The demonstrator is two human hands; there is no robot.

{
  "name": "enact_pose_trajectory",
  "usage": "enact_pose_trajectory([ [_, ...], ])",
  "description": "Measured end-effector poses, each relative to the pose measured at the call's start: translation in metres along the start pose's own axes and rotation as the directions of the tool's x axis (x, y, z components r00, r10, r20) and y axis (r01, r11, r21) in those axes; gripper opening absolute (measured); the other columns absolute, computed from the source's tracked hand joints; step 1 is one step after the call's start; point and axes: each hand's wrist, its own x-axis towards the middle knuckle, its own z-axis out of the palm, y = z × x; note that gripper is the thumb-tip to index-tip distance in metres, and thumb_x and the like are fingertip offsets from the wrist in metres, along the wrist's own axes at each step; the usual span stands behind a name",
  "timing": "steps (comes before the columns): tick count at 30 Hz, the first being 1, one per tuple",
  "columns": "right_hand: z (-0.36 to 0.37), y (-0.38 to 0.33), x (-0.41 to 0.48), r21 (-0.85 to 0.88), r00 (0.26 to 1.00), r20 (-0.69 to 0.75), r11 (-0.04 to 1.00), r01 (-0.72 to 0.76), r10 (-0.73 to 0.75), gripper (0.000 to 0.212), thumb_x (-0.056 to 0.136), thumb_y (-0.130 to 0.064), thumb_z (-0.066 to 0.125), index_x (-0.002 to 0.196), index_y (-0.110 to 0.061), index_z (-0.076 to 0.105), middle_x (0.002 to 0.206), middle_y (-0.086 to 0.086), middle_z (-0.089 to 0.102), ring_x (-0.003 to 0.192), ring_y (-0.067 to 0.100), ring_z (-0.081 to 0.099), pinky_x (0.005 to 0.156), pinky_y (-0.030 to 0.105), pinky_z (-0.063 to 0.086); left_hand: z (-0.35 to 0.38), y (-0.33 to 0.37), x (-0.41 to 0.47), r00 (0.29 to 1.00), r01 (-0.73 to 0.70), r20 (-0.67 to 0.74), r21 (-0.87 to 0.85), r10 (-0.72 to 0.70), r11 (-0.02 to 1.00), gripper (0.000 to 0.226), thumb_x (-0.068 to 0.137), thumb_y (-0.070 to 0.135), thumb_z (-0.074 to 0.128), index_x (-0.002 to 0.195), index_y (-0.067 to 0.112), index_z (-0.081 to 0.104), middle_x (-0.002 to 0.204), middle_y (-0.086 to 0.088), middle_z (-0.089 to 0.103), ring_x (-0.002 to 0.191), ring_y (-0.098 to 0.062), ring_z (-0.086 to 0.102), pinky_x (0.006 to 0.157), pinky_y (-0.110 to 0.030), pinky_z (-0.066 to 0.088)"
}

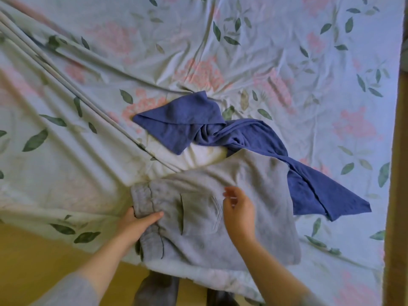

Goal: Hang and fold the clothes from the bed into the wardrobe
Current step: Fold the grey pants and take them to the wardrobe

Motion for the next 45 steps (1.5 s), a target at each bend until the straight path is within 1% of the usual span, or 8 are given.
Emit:
enact_pose_trajectory([
  [6,0.031,0.015,-0.027,-0.024,0.929,0.316,0.981,-0.194,0.192,0.05,0.101,-0.019,0.044,0.15,-0.02,0.036,0.122,0.013,0.063,0.09,0.015,0.065,0.06,0.011,0.049,-0.002,0.005,-0.01,1.0,-0.019,0.002,0.16,0.019,0.987,0.077,0.059,0.042,0.09,0.12,0.026,0.046,0.11,0.007,0.062,0.102,-0.018,0.062,0.084,-0.035,0.052],
  [9,0.039,0.012,-0.021,-0.035,0.88,0.416,0.971,-0.235,0.228,0.058,0.102,-0.023,0.045,0.155,-0.019,0.023,0.15,0.008,0.04,0.13,0.024,0.048,0.105,0.031,0.045,0.004,0.007,-0.019,0.99,-0.128,-0.05,0.126,0.135,0.984,0.059,0.067,0.028,0.087,0.117,0.028,0.055,0.105,0.011,0.067,0.097,-0.012,0.064,0.073,-0.026,0.05],
  [15,0.0,0.01,-0.014,0.198,0.803,0.479,0.847,-0.493,0.356,0.045,0.102,-0.026,0.048,0.146,-0.017,0.043,0.132,0.01,0.057,0.112,0.022,0.058,0.097,0.04,0.049,0.03,0.018,-0.066,0.933,-0.341,-0.094,0.083,0.348,0.937,0.065,0.07,0.029,0.086,0.119,0.041,0.045,0.103,0.03,0.058,0.092,0.011,0.055,0.069,-0.015,0.045],
  [25,-0.121,0.049,-0.031,0.35,0.855,0.333,0.79,-0.504,0.398,0.023,0.099,-0.026,0.054,0.117,-0.014,0.062,0.11,0.008,0.068,0.102,0.021,0.065,0.088,0.039,0.055,0.12,0.058,-0.132,0.878,-0.479,0.049,0.121,0.477,0.869,0.056,0.081,0.028,0.075,0.123,0.043,0.04,0.11,0.021,0.063,0.092,0.008,0.063,0.068,-0.014,0.05],
  [30,-0.162,0.079,-0.03,0.413,0.858,0.281,0.753,-0.512,0.43,0.021,0.1,-0.026,0.054,0.114,-0.013,0.063,0.106,0.008,0.069,0.098,0.021,0.066,0.082,0.034,0.055,0.19,0.068,-0.14,0.88,-0.465,0.074,0.33,0.468,0.822,0.066,0.085,0.03,0.069,0.138,0.03,0.029,0.124,0.003,0.056,0.101,-0.018,0.061,0.08,-0.035,0.053],
  [37,-0.187,0.123,-0.012,0.437,0.829,0.239,0.707,-0.556,0.505,0.029,0.1,-0.028,0.052,0.123,-0.011,0.058,0.114,0.01,0.065,0.104,0.026,0.063,0.088,0.04,0.053,0.265,0.054,-0.138,0.85,-0.524,0.255,0.481,0.46,0.703,0.045,0.083,0.059,0.06,0.119,0.043,0.04,0.085,0.009,0.063,0.077,-0.006,0.062,0.063,-0.022,0.049],
  [41,-0.182,0.138,-0.002,0.294,0.851,0.194,0.799,-0.525,0.488,0.042,0.099,-0.031,0.051,0.137,-0.014,0.049,0.127,0.009,0.059,0.113,0.026,0.058,0.101,0.046,0.047,0.256,0.044,-0.124,0.844,-0.51,0.125,0.491,0.522,0.707,0.014,0.096,0.033,0.052,0.087,0.024,0.058,0.07,-0.002,0.062,0.066,-0.02,0.061,0.064,-0.042,0.053],
  [45,-0.166,0.134,0.009,0.147,0.902,0.179,0.895,-0.42,0.394,0.046,0.096,-0.036,0.056,0.137,-0.017,0.05,0.114,-0.001,0.062,0.097,0.014,0.059,0.079,0.026,0.046,0.218,0.033,-0.101,0.835,-0.409,-0.094,0.552,0.542,0.726,0.01,0.093,0.022,0.058,0.083,0.021,0.056,0.074,0.002,0.061,0.065,-0.014,0.056,0.054,-0.028,0.039],
])
